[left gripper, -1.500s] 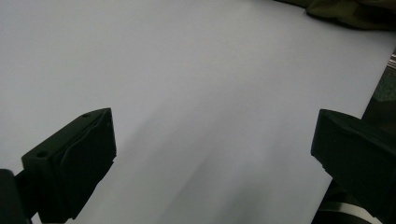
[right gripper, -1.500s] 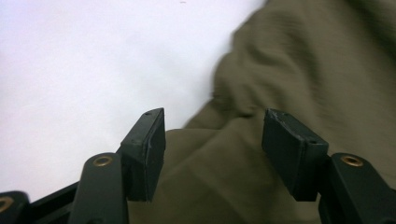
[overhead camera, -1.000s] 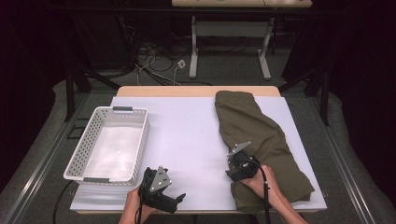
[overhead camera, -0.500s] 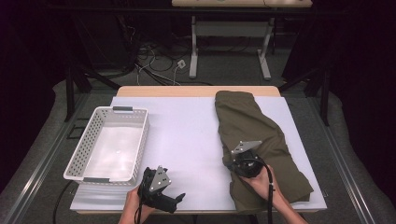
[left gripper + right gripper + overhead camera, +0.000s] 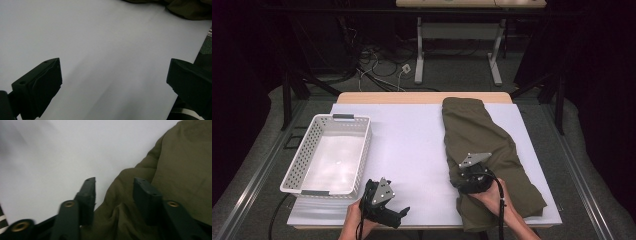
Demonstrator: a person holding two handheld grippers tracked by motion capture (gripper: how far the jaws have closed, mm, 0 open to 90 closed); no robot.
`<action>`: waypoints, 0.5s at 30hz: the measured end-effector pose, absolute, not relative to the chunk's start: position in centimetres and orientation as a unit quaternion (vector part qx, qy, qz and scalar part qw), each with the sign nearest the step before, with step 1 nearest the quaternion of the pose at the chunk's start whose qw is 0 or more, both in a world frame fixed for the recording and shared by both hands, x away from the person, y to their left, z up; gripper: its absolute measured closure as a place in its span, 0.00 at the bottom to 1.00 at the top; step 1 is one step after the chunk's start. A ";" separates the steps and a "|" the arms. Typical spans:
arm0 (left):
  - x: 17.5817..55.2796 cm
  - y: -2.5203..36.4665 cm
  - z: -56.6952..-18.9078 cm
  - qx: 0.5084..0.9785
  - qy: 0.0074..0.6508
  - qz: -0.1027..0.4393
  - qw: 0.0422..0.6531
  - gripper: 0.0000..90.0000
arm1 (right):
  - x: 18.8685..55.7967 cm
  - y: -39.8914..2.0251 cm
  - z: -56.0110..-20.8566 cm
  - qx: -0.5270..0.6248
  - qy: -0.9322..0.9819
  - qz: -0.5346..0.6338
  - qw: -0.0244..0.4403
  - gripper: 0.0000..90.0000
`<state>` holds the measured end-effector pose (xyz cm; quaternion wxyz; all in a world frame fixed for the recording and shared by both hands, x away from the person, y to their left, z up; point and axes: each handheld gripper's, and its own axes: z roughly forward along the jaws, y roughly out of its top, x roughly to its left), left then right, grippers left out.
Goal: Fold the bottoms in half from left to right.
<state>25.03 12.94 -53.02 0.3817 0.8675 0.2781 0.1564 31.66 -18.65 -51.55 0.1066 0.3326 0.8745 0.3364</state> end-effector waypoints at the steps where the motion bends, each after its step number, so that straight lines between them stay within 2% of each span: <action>1: 25.0 13.0 -52.9 0.869 0.278 0.152 0.380 0.00 | 31.7 -18.8 -51.5 0.335 0.872 0.340 0.109 0.47; 5: 25.0 13.0 -53.0 0.865 0.280 0.160 0.383 0.00 | 31.8 -19.5 -50.8 0.351 0.857 0.356 0.122 0.30; 10: 25.0 13.0 -52.9 0.866 0.279 0.163 0.382 0.00 | 32.3 -20.6 -50.4 0.370 0.846 0.364 0.125 0.21; 15: 24.9 12.9 -52.9 0.864 0.282 0.163 0.384 0.00 | 33.3 -21.0 -50.3 0.386 0.838 0.364 0.127 0.18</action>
